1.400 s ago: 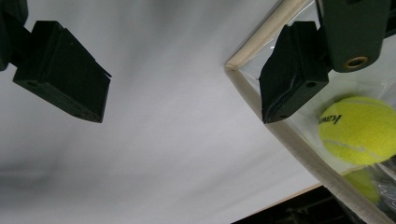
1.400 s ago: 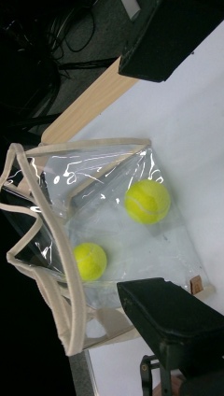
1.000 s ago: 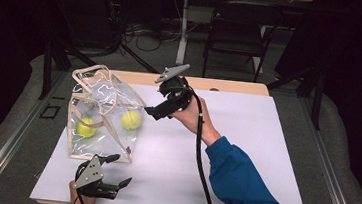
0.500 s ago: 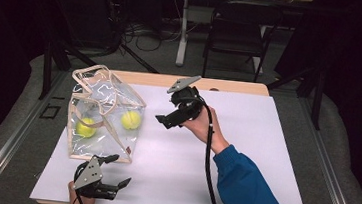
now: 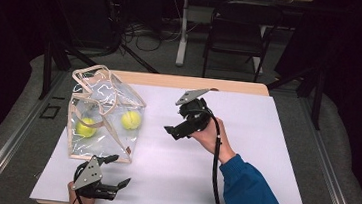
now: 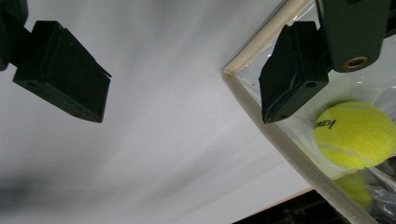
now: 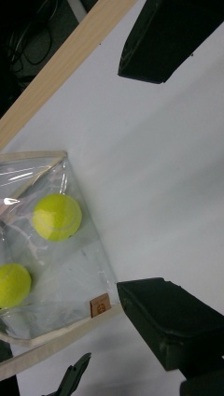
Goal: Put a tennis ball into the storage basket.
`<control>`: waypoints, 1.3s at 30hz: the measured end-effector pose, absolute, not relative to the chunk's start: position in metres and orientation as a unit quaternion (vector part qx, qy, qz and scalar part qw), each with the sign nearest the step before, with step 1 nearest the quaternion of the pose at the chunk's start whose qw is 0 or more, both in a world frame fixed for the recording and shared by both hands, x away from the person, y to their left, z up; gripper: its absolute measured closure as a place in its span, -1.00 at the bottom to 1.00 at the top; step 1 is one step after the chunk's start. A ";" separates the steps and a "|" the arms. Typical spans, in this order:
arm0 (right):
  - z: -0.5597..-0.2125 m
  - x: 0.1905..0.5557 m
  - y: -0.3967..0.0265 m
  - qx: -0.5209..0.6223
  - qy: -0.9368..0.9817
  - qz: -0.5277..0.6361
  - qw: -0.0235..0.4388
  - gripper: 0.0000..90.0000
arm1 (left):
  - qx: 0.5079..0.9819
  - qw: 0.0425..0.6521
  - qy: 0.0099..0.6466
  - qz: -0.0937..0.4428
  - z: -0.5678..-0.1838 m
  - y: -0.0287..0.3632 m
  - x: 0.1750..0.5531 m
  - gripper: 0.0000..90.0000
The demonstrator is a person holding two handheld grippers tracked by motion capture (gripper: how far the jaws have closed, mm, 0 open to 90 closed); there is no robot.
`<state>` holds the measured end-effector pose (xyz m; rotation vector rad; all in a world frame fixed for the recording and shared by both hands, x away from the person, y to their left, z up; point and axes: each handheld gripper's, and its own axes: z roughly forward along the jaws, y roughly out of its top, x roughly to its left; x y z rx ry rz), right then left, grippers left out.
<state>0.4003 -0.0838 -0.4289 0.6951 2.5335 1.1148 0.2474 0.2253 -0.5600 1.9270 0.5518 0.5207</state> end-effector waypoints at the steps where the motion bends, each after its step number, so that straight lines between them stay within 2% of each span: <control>1: -0.430 0.399 -0.085 0.242 0.878 0.386 0.143 -1.00 | 0.800 0.510 0.229 0.216 -0.560 0.225 0.247 -0.65; 39: -0.476 0.367 -0.145 0.291 0.889 0.328 0.128 -1.00 | 0.800 0.509 0.231 0.218 -0.560 0.226 0.248 -0.65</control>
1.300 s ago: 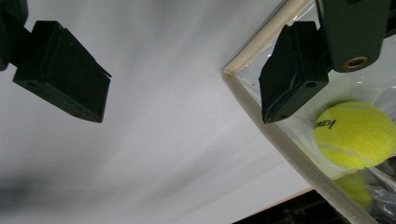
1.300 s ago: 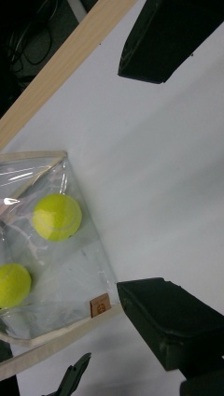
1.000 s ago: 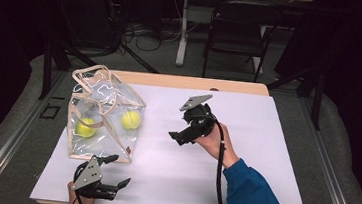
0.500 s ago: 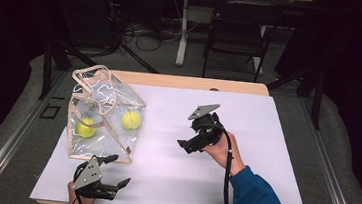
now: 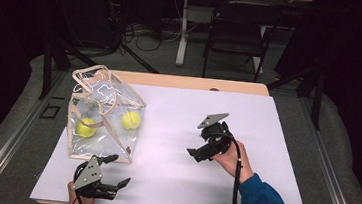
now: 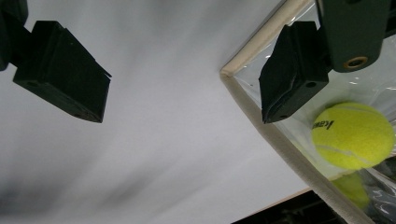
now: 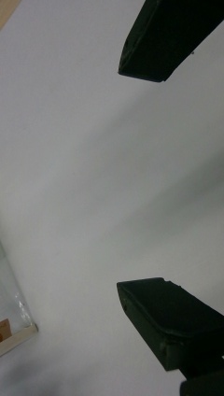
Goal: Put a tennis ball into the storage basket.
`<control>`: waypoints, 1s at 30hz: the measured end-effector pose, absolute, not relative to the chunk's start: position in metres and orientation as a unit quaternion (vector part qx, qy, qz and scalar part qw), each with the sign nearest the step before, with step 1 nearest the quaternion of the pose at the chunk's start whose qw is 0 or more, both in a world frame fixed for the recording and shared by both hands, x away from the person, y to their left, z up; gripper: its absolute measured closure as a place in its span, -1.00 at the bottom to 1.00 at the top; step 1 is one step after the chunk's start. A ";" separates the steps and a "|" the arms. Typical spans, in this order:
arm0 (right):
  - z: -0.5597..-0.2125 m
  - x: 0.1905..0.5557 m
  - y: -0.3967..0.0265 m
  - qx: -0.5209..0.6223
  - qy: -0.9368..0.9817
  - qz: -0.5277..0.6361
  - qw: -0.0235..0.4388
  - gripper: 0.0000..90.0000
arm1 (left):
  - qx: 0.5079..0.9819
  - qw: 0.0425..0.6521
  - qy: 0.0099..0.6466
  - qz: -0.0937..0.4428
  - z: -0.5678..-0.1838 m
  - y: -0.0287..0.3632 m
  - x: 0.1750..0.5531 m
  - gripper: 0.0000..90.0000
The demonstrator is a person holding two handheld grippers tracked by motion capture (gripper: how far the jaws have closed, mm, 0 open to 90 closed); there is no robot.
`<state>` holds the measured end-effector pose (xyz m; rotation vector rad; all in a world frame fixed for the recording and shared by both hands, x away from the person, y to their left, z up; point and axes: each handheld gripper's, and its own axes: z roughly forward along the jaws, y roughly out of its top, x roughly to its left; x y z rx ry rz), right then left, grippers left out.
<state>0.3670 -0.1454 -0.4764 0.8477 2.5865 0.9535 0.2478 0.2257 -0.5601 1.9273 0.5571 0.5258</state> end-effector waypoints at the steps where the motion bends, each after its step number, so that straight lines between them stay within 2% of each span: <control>1: -0.478 0.366 -0.147 0.291 0.890 0.326 0.131 -1.00 | 0.800 0.509 0.231 0.218 -0.560 0.226 0.248 -0.65; 30: -0.516 0.322 -0.206 0.330 0.859 0.362 0.151 -1.00 | 0.800 0.508 0.234 0.220 -0.561 0.226 0.248 -0.65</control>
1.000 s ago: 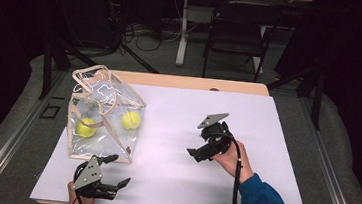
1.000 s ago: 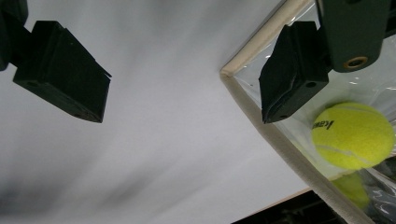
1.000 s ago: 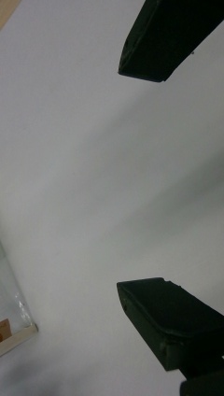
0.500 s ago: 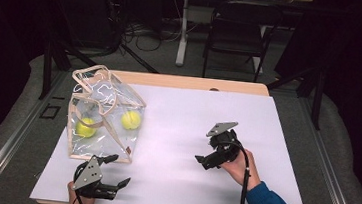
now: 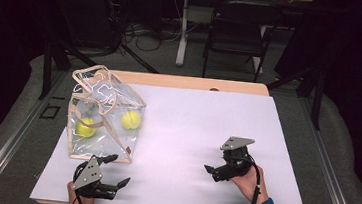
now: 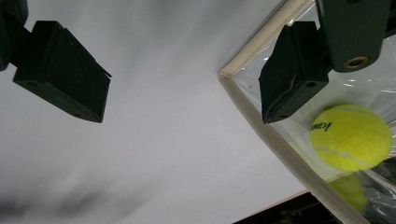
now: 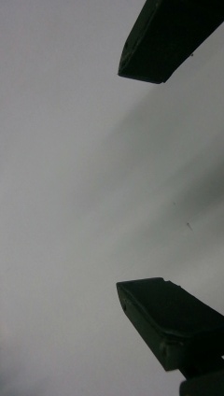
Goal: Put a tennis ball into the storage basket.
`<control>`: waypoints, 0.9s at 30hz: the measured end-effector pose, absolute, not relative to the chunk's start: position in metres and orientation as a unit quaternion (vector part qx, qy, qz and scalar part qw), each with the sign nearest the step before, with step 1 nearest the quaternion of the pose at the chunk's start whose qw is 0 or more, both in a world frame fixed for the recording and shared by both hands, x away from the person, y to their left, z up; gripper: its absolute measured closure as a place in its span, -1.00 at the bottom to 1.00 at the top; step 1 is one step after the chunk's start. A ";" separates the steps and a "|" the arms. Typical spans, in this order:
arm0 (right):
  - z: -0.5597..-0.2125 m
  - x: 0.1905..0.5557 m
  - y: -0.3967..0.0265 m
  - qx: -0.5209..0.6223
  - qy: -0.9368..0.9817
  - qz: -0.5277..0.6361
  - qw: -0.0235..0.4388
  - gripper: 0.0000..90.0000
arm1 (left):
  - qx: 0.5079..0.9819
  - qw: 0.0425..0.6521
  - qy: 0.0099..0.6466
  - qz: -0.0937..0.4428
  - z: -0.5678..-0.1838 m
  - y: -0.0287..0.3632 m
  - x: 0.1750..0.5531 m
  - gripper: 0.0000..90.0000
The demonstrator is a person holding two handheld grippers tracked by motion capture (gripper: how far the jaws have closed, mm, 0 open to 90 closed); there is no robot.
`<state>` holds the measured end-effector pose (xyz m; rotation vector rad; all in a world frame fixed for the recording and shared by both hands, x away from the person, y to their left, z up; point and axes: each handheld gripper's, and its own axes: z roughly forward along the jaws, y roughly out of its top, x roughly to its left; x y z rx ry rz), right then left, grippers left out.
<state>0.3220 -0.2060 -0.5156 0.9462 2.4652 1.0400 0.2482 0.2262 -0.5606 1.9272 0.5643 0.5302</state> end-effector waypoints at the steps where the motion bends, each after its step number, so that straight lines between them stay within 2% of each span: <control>1: -0.518 0.320 -0.208 0.334 0.856 0.364 0.153 -1.00 | 0.801 0.506 0.234 0.219 -0.560 0.226 0.248 -0.65; 14: -0.543 0.296 -0.228 0.356 0.844 0.369 0.157 -1.00 | 0.800 0.506 0.236 0.221 -0.561 0.226 0.248 -0.65; 27: -0.548 0.276 -0.243 0.370 0.820 0.398 0.179 -1.00 | 0.803 0.502 0.236 0.220 -0.561 0.226 0.249 -0.65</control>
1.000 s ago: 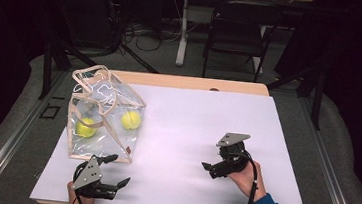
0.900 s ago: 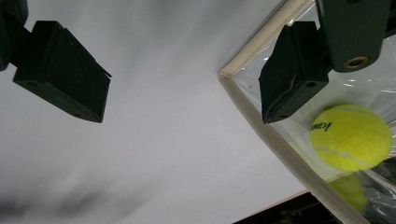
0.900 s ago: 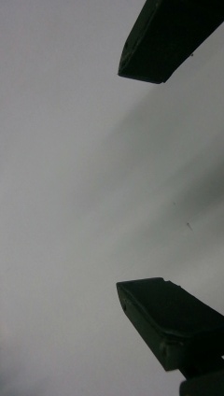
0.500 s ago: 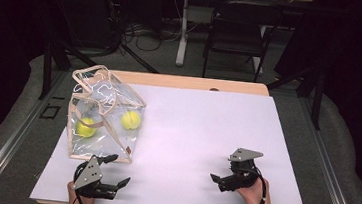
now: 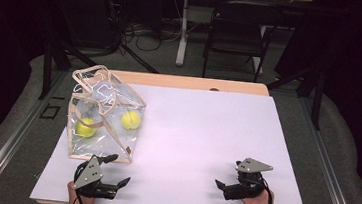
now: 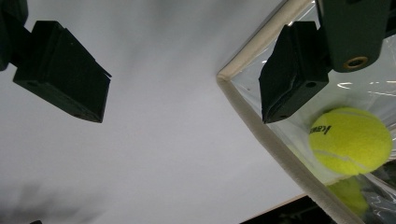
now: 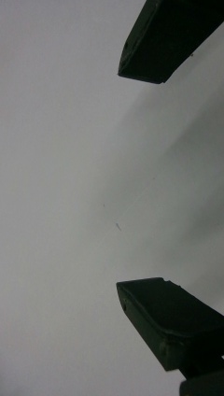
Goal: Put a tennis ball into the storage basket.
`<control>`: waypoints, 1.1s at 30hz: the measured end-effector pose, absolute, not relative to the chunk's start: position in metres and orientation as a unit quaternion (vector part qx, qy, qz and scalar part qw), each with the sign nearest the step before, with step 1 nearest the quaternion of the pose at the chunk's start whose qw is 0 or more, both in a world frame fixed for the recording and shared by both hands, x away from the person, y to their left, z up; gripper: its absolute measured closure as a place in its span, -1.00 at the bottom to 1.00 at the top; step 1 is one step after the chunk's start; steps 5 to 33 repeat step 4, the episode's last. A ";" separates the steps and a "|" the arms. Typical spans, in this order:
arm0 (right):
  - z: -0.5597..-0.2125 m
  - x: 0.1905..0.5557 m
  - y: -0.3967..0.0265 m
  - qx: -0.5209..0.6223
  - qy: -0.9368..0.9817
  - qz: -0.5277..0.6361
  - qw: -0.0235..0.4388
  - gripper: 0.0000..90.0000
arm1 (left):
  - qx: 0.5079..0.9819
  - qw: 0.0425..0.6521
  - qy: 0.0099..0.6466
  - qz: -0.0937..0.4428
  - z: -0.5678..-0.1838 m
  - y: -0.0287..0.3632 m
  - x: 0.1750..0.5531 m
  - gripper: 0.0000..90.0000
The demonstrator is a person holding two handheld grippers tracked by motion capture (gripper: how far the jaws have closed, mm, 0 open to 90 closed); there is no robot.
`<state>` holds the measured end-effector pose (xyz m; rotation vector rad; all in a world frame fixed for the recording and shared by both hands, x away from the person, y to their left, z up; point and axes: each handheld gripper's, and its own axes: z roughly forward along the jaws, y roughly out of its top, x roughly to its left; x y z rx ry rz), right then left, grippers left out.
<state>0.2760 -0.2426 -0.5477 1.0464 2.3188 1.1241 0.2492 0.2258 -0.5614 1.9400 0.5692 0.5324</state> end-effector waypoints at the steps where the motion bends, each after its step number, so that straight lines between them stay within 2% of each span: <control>1: -0.548 0.276 -0.243 0.368 0.818 0.403 0.182 -1.00 | 0.803 0.502 0.236 0.221 -0.561 0.226 0.249 -0.65; 33: -0.549 0.275 -0.245 0.369 0.815 0.408 0.181 -1.00 | 0.803 0.501 0.236 0.221 -0.561 0.226 0.249 -0.65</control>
